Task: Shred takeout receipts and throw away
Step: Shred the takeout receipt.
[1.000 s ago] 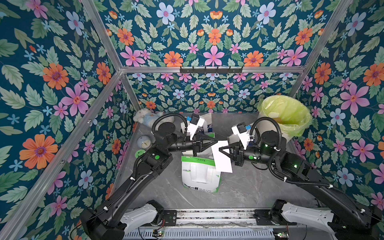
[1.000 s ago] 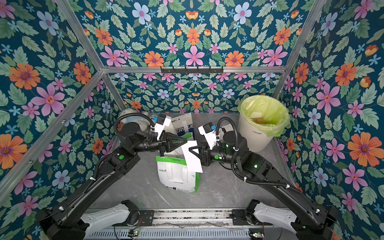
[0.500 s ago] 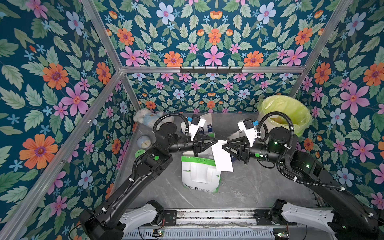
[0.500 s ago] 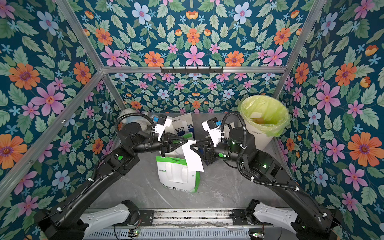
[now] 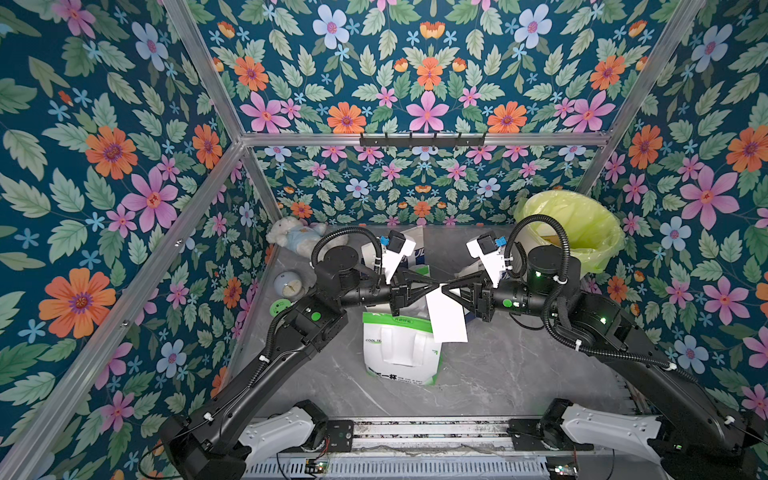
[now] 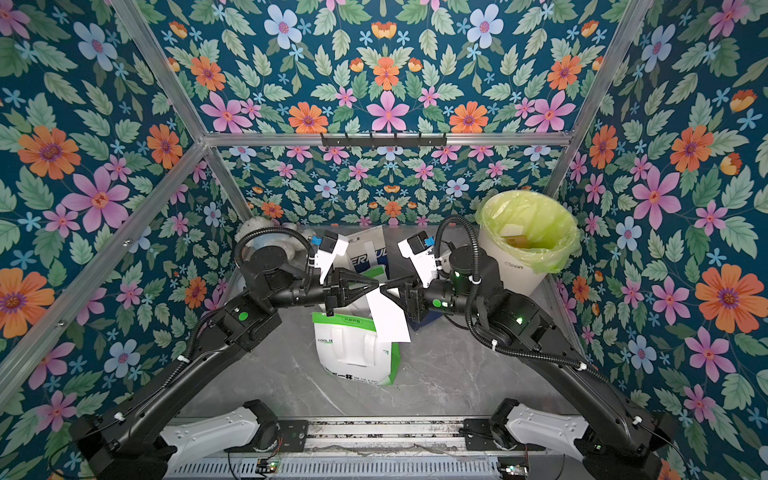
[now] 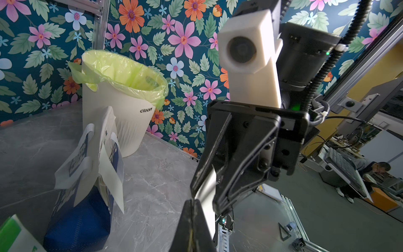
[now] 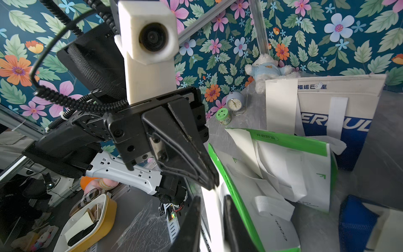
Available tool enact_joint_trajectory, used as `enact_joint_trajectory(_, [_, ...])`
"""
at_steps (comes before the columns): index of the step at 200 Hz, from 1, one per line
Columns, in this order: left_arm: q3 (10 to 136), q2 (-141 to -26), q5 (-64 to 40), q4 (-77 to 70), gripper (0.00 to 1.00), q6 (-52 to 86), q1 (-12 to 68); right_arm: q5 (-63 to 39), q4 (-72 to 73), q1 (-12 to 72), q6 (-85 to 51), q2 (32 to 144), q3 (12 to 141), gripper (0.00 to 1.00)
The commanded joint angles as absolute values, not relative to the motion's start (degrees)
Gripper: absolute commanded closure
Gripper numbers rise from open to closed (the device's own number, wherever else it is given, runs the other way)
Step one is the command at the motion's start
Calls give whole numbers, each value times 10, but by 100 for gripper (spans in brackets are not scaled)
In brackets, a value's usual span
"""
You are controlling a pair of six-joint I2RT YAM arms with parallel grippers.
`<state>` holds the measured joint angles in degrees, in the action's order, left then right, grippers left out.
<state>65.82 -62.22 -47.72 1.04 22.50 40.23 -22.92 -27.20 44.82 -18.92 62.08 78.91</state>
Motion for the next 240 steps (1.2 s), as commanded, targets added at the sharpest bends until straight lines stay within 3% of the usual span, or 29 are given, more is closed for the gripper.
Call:
enact_joint_trajectory(1, [659,-618,-473,-2,100,219,403,-242,-264,448,-186,621,789,83])
enact_joint_trajectory(78, [649,-619,-474,-9,100,221,407,-245,-244,448,-200,628,774,91])
enact_joint_trajectory(240, [643,-618,-473,-25,100,226,410,-246,-233,442,-205,629,776,86])
